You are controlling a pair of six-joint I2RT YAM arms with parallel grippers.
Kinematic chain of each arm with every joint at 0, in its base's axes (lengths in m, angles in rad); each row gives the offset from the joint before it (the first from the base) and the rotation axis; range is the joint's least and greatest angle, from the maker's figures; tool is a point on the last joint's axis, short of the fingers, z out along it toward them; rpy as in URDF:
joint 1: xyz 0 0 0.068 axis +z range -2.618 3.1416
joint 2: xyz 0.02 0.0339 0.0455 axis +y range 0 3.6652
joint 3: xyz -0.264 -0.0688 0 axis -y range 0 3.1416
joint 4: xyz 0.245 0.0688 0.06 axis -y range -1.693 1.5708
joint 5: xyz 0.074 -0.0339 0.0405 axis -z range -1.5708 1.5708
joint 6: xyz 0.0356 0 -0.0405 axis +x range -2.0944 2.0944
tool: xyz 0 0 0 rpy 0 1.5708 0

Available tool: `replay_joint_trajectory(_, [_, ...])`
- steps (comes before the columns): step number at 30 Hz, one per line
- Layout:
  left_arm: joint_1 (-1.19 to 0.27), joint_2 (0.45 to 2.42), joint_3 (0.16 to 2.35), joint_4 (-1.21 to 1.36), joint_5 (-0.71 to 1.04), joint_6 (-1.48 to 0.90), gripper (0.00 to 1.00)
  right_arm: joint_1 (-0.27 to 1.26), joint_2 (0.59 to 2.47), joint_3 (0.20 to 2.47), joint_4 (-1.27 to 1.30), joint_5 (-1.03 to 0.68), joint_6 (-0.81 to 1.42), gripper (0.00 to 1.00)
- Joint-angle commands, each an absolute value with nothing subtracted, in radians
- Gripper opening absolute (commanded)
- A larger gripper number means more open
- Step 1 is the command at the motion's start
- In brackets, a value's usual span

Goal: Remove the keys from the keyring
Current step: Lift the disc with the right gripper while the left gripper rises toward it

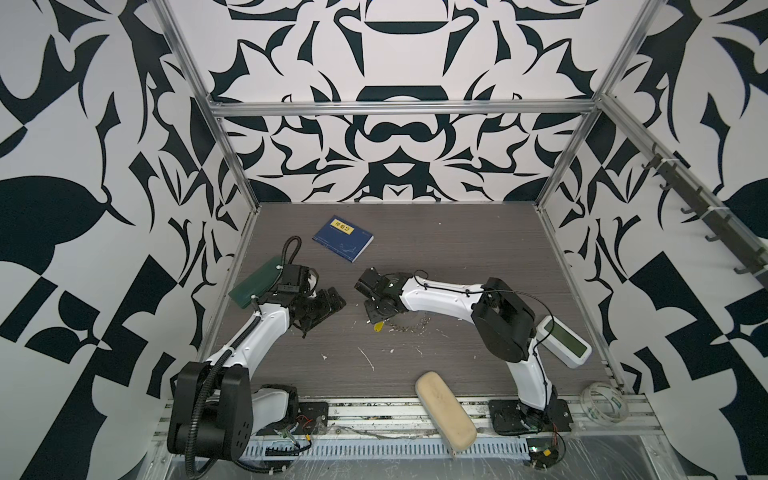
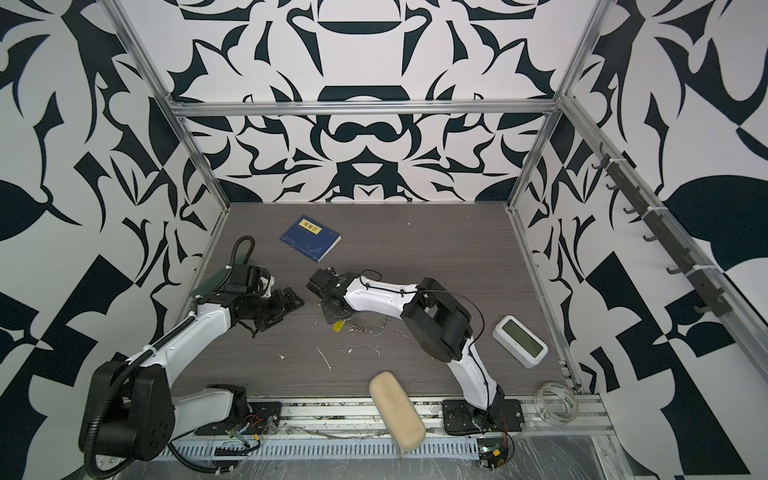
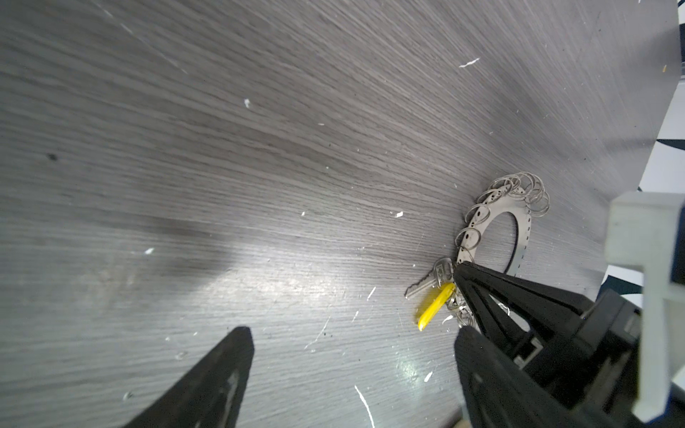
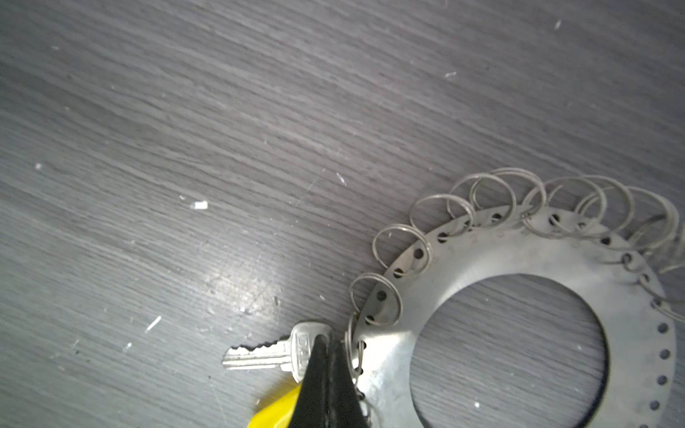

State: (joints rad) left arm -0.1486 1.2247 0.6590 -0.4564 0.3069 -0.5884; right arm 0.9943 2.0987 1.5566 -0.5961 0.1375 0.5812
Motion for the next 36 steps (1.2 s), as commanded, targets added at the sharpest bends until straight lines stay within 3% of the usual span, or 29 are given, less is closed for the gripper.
replay_joint_trajectory(1, [-0.143, 1.185, 0.701, -0.502, 0.328, -0.537, 0.89, 0.99, 1.993, 1.586, -0.631, 0.137, 0.578, 0.0])
replay_joint_trajectory(15, [-0.144, 0.872, 0.833, -0.438, 0.493, -0.294, 0.86, 0.869, 1.582, 1.415, -0.313, -0.112, 0.698, 0.0])
replay_joint_trajectory(23, [-0.146, 0.843, 0.901, -0.355, 0.697, -0.283, 0.77, 0.817, 1.416, 1.308, -0.097, -0.229, 0.797, 0.0])
replay_joint_trajectory(30, [-0.237, 0.885, 0.92, -0.262, 0.67, -0.225, 0.76, 0.805, 1.299, 1.246, -0.092, -0.144, 0.837, 0.0])
replay_joint_trajectory(36, [-0.29, 0.95, 0.968, -0.225, 0.637, -0.351, 0.76, 0.805, 1.2, 1.105, 0.048, 0.024, 0.982, 0.0])
